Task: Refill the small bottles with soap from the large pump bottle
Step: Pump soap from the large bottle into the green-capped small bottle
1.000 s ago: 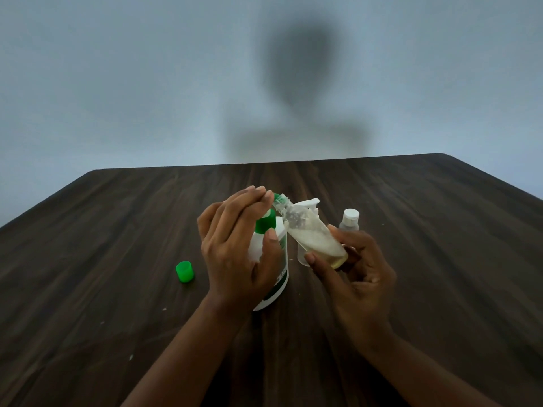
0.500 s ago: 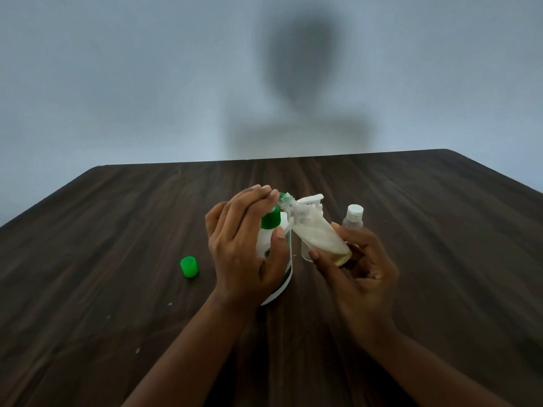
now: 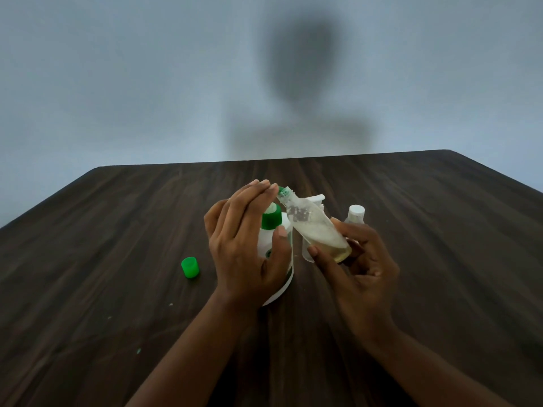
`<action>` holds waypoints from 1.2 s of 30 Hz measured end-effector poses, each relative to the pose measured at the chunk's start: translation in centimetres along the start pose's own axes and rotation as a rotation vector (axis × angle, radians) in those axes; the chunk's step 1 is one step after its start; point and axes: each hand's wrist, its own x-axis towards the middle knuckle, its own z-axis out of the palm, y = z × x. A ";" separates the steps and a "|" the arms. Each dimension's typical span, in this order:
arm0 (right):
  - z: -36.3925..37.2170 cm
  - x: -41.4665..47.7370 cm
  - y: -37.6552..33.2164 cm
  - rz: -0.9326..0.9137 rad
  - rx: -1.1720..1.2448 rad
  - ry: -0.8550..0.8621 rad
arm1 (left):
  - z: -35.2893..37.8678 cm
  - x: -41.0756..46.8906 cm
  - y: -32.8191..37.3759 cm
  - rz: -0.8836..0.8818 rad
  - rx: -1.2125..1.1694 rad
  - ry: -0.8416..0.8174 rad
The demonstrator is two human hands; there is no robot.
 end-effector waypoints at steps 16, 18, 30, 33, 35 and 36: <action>0.1 0.4 -0.1 -0.028 -0.022 -0.039 | 0.1 0.0 0.1 -0.030 -0.016 -0.016; 0.1 0.2 -0.1 -0.008 -0.009 -0.040 | 0.1 -0.2 0.1 -0.028 -0.020 -0.006; 0.2 0.1 -0.3 0.014 0.009 -0.058 | -0.3 0.3 0.2 -0.058 -0.086 0.031; 0.2 0.1 -0.1 0.032 0.032 -0.039 | -0.4 0.3 0.5 -0.069 -0.116 0.044; 0.2 0.0 -0.2 0.032 0.031 -0.033 | -0.2 0.3 0.4 -0.065 -0.115 0.037; 0.2 0.0 -0.2 0.037 0.028 -0.034 | -0.1 0.3 0.3 -0.061 -0.110 0.027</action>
